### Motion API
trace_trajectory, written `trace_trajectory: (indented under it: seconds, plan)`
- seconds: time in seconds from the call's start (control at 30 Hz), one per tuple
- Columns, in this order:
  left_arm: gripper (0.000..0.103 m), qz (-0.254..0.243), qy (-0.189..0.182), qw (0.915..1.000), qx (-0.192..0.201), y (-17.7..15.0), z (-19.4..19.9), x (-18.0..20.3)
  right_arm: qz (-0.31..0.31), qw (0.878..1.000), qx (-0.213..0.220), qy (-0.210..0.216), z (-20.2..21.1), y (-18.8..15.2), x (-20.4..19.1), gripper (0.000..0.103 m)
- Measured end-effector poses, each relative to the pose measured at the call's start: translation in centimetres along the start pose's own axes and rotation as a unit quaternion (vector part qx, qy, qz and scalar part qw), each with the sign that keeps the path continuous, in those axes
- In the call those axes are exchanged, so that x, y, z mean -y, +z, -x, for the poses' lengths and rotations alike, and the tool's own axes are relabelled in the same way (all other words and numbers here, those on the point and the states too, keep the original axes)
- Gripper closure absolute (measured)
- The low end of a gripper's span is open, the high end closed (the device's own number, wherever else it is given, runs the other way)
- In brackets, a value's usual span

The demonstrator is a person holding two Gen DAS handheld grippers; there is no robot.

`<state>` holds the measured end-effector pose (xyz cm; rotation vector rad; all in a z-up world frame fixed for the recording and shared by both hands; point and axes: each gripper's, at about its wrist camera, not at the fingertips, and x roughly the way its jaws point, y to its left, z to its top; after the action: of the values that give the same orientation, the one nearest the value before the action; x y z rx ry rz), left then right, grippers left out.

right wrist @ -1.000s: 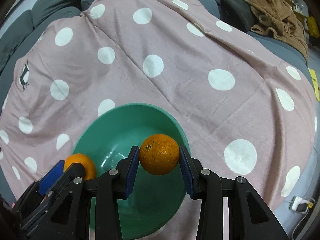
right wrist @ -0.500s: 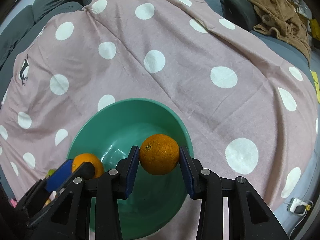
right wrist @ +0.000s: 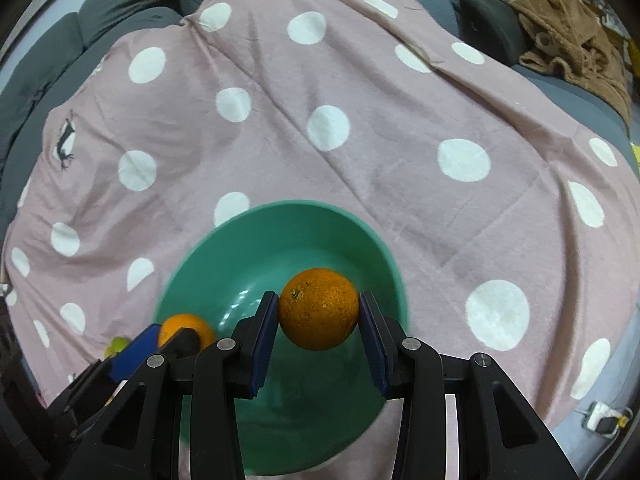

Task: Organize fruits
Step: 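Open both grippers to drop the oranges into the green bowl, then move the right gripper back toward the cherry tomatoes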

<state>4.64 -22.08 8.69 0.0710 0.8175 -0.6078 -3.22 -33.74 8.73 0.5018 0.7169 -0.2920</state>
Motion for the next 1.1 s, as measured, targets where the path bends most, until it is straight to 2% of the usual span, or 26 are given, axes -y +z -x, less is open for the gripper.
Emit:
trace_trajectory:
  seconds: [0.17,0.23,0.3,0.37,0.53,0.6,0.7,0.8,1.0,1.1]
  plan:
    - [0.062,0.000,-0.005,0.9999,-0.010,-0.1,0.0,-0.2,-0.003,1.000,-0.015,0.026,-0.6,0.0,-0.4,0.061]
    - [0.063,0.004,-0.011,0.9999,-0.002,-0.1,0.5,-0.4,-0.007,0.999,-0.026,0.032,-1.0,0.0,-0.3,0.061]
    - [0.056,0.003,-0.009,0.9999,0.010,0.0,1.4,-0.5,-0.011,0.999,-0.033,0.024,-1.3,0.0,-0.3,0.060]
    - [0.049,0.008,-0.009,0.9997,0.020,0.0,2.4,-0.9,-0.011,0.999,-0.025,0.017,-1.0,-0.1,-0.3,0.055]
    - [0.046,0.034,-0.001,0.9987,0.037,-0.4,5.2,-2.9,-0.008,1.000,0.001,0.021,0.3,0.1,-0.9,0.042]
    - [0.043,0.049,0.008,0.9978,0.045,-0.5,6.5,-4.0,0.001,1.000,0.009,0.020,0.7,0.2,-1.3,0.042]
    - [0.034,0.069,0.026,0.9952,0.064,-0.9,8.9,-5.7,0.022,0.999,0.027,0.012,1.3,0.2,-2.5,0.042]
    - [0.029,0.078,0.056,0.9928,0.071,-1.9,11.0,-7.6,0.050,0.997,0.053,0.011,2.1,0.1,-4.1,0.042]
    - [0.028,0.118,0.121,0.9834,0.066,-4.2,13.5,-12.2,0.089,0.991,0.052,0.083,2.3,-0.9,-7.9,0.042]
    - [0.028,0.136,0.144,0.9784,0.060,-5.8,13.9,-14.3,0.117,0.988,0.060,0.081,2.2,-1.9,-10.0,0.042]
